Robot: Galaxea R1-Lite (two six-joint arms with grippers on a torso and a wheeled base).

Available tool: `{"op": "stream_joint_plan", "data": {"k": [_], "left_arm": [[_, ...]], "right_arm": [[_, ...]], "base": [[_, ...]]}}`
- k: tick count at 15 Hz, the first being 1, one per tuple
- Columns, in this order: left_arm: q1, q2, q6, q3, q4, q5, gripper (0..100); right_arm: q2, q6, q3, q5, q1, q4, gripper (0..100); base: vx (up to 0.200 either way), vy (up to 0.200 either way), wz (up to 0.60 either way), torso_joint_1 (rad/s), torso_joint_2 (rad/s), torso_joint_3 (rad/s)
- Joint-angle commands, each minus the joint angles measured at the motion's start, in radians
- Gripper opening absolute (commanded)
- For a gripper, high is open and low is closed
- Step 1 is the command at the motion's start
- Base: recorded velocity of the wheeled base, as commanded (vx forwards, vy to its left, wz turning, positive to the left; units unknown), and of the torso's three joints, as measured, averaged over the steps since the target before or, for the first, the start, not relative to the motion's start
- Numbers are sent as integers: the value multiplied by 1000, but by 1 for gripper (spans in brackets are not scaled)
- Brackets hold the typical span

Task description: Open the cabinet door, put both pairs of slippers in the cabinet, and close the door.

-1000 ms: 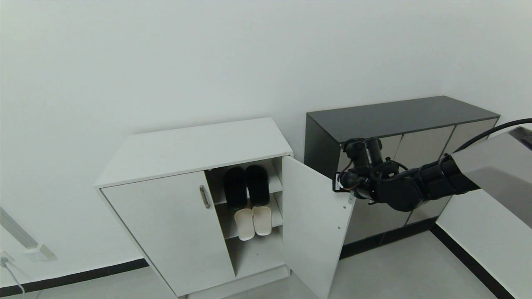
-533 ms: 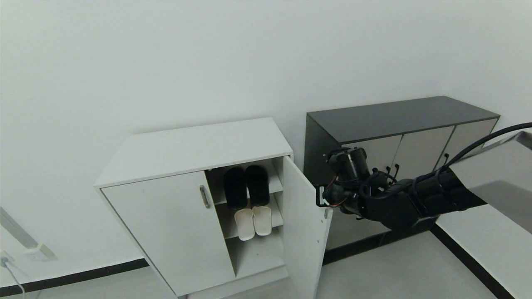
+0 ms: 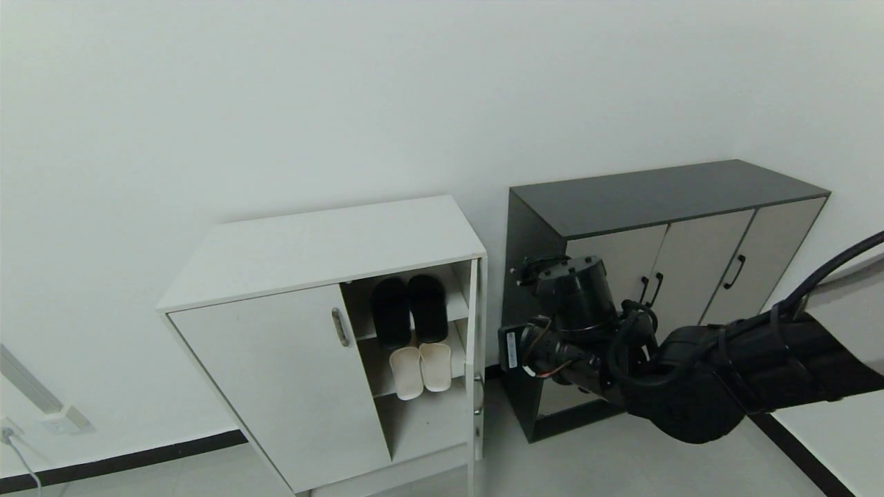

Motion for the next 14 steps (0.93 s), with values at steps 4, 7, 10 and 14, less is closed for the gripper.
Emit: {"op": "stream_joint_plan", "data": {"k": [4, 7, 10, 14], "left_arm": [[0, 1, 0, 0, 0, 0, 0], [0, 1, 0, 0, 0, 0, 0], [0, 1, 0, 0, 0, 0, 0], [0, 1, 0, 0, 0, 0, 0]], "right_arm": [[-22, -69, 82, 1, 7, -110, 0], [-21, -70, 87, 1, 7, -108, 0], [-22, -70, 89, 1, 7, -108, 0], [-25, -87, 112, 30, 5, -130, 0]], "base": [[0, 0, 0, 0, 0, 0], [0, 0, 400, 3, -2, 0], [0, 0, 600, 7, -1, 2], [0, 0, 450, 1, 2, 4]]}}
